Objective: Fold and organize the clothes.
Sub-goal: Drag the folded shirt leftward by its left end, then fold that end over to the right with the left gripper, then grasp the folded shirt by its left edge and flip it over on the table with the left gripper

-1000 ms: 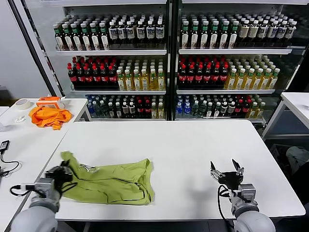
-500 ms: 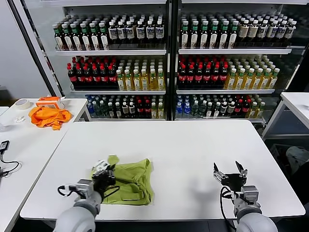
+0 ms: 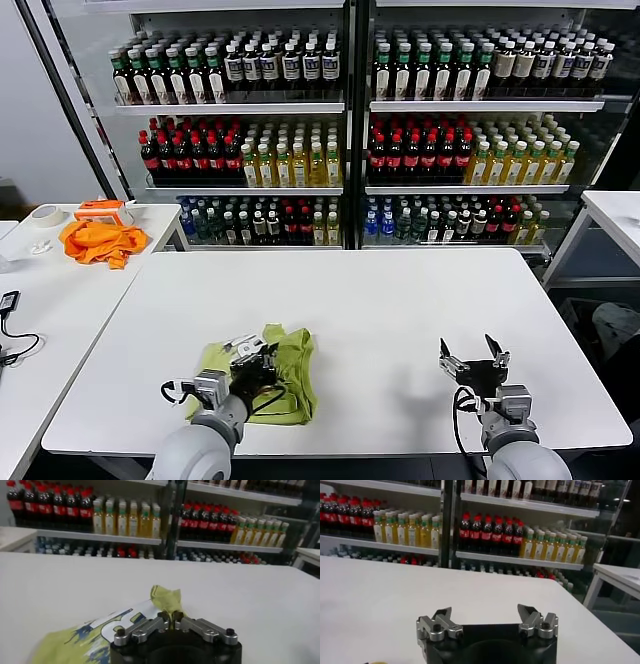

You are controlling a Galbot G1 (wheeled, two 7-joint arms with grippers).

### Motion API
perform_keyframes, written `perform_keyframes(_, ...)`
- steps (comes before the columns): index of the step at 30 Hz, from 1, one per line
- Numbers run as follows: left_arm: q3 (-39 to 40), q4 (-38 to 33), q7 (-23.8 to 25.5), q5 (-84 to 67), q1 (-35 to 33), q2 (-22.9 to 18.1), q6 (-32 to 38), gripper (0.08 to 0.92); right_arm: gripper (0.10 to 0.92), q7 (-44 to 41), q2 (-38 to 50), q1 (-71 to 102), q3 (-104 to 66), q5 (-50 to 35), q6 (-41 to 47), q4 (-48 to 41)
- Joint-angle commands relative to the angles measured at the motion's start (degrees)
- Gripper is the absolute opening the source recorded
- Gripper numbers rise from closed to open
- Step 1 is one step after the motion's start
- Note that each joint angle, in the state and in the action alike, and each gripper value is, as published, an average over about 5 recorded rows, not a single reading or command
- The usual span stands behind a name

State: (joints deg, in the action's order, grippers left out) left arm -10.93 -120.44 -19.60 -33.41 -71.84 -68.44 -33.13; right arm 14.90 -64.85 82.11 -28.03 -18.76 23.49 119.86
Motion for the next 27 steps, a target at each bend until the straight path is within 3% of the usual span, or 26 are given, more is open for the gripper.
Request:
perform_keyframes(1,1.60,1.16,0.03,-3.46,1.11,-2.75,0.35,0.146,0.823,-0.03,0.01,0.04,-0.03,0.10,0.01,0.12)
perform_keyframes(7,-1.63,-2.00,0.91,-4.95,0.02,-1.85,2.84,0.315,0.823,-0.15,0.04,-0.11,-0.03,0.07,-0.03,0.06)
perform_keyframes(12,-7.44,-3.54,0.66,-2.18,-2.67,2.94,3.98,0.453,0.823,-0.33,0.07,-0.52,0.28,0.06,-0.22,-0.40)
perform_keyframes(17,-11.70,0.49,-1.53,7.35,-7.44,7.00,2.52,0.592,0.823,-0.47,0.09,-0.80,0.67,0.06,-0.72,-0.94)
perform_keyframes(24,-13.76,4.67,-1.52,7.83,-11.39,6.15,1.93,0.786,0.823,-0.54,0.86,-0.45,0.41,-0.09,-1.22,-1.06)
perform_keyframes(27,-13.57,6.45,-1.30,7.77,-10.46,5.35,2.62,0.817,0.823,-0.53,0.88,-0.28,0.73,-0.15,-1.27,-0.83)
